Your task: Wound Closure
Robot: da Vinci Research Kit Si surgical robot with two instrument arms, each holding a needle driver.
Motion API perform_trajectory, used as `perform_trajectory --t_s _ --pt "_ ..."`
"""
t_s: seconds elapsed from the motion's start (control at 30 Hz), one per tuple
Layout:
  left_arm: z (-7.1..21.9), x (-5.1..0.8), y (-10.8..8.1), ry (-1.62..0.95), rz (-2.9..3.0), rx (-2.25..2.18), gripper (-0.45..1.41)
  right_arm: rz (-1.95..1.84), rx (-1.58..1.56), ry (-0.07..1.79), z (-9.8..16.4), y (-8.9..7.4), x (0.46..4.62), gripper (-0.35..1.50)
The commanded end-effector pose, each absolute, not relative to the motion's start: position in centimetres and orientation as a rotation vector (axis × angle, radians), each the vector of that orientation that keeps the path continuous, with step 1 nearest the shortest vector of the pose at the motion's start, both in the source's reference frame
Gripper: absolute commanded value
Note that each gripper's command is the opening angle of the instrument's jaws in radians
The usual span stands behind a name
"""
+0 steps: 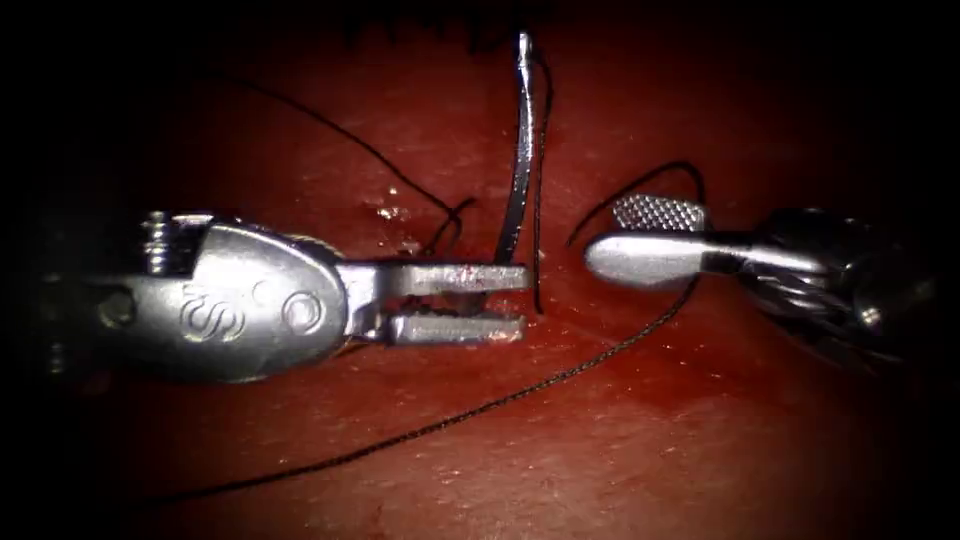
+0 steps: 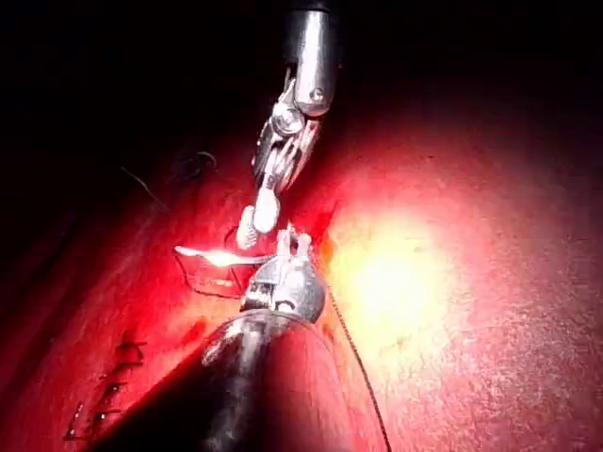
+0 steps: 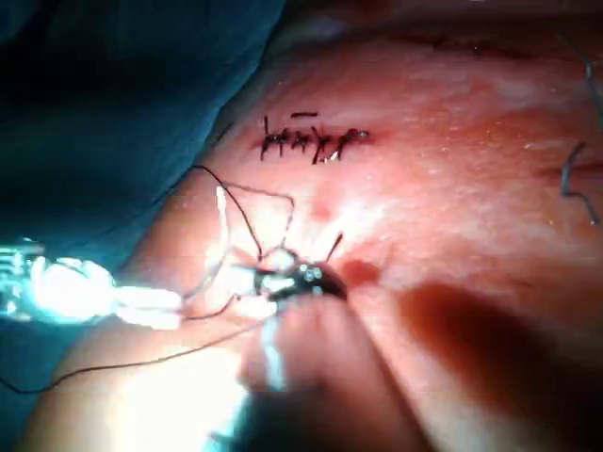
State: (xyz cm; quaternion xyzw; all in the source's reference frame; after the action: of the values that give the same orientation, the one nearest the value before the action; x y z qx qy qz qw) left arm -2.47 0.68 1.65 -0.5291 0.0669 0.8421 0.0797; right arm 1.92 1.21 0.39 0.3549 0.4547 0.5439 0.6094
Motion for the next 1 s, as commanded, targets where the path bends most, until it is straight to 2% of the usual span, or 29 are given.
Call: perform_trajectory --t_s 0.03,0.2,0.3,0.33,0.43,0.57,0.73,0.77,0.8,0.83,0.87,1.0 --pt "1.73 -2.55 0.65 0.204 2.520 -1.588 -0.45 1.261 0.823 1.052 0.45 1.18 1.98 1.16" --pt "1.88 -2.67 0.48 0.216 2.536 -1.590 -0.45 1.297 0.840 1.045 0.45 1.18 2.05 1.08" --pt "1.90 -2.72 0.45 0.204 2.540 -1.602 -0.45 1.318 0.853 1.037 0.45 1.18 2.16 0.93" --pt "1.90 -2.73 0.45 0.201 2.540 -1.605 -0.45 1.325 0.863 1.032 0.45 1.19 2.21 0.82" --pt "1.90 -2.74 0.45 0.201 2.539 -1.605 -0.45 1.343 0.885 1.024 0.46 1.18 2.32 0.93" --pt "1.90 -2.72 0.45 0.200 2.540 -1.606 -0.45 1.345 0.891 1.017 0.46 1.17 2.36 0.93" --pt "1.89 -2.73 0.45 0.200 2.540 -1.606 -0.45 1.349 0.885 1.021 0.49 1.18 2.41 0.82" --pt "1.89 -2.73 0.45 0.200 2.540 -1.606 -0.45 1.347 0.885 1.022 0.50 1.17 2.41 0.61" --pt "1.89 -2.73 0.45 0.200 2.540 -1.606 -0.45 1.345 0.885 1.023 0.51 1.15 2.41 0.25" --pt "1.89 -2.73 0.45 0.200 2.540 -1.606 -0.45 1.350 0.875 1.023 0.52 1.15 2.41 -0.20" --pt "1.89 -2.73 0.45 0.200 2.540 -1.606 -0.45 1.362 0.853 1.018 0.53 1.14 2.41 -0.35" --pt "1.89 -2.73 0.45 0.200 2.539 -1.606 -0.45 1.384 0.814 1.007 0.59 1.16 2.42 -0.35"
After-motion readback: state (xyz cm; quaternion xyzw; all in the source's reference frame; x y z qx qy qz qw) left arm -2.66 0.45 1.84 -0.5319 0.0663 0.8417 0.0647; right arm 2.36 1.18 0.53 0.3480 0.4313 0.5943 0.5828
